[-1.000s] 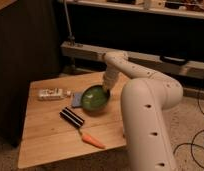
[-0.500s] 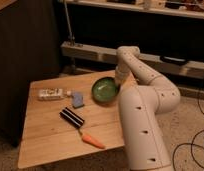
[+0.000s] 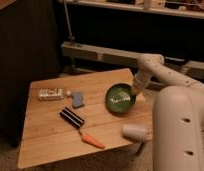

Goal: Drag the ceramic bowl in a circle

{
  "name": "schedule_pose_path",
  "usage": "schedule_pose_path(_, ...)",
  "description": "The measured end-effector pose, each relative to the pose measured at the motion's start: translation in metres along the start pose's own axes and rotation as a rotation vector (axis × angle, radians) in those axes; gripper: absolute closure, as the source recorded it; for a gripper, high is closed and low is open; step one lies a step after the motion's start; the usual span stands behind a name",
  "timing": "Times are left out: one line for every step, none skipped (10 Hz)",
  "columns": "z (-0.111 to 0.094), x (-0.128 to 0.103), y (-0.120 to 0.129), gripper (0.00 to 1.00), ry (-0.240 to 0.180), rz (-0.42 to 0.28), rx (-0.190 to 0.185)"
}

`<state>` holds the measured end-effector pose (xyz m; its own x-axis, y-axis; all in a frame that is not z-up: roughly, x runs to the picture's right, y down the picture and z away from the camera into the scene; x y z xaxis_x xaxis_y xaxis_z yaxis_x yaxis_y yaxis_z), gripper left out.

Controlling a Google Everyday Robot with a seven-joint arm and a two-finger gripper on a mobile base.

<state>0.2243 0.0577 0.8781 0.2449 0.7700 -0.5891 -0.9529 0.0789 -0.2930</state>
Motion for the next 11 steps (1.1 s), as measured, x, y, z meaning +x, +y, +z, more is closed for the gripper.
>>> schedule_pose_path(0.0, 0.023, 0.016, 1.0, 0.005, -0.032, -0.024)
schedule_pose_path(0.002, 0.035, 0.027, 1.0, 0.013, -0.058, -0.04)
schedule_pose_path(0.005, 0.039, 0.042, 1.0, 0.018, -0.09, -0.06)
schedule_pose_path(0.011, 0.038, 0.062, 1.0, 0.026, -0.126, -0.084)
schedule_pose_path(0.017, 0.033, 0.082, 1.0, 0.031, -0.158, -0.105)
schedule_pose_path(0.025, 0.026, 0.103, 1.0, 0.036, -0.188, -0.124)
schedule_pose_path(0.036, 0.014, 0.133, 1.0, 0.044, -0.229, -0.151)
schedule_pose_path(0.045, 0.004, 0.155, 1.0, 0.049, -0.259, -0.172)
schedule_pose_path(0.055, -0.008, 0.174, 1.0, 0.053, -0.284, -0.192)
schedule_pose_path(0.061, -0.02, 0.188, 1.0, 0.056, -0.301, -0.209)
schedule_pose_path(0.067, -0.037, 0.202, 1.0, 0.046, -0.312, -0.224)
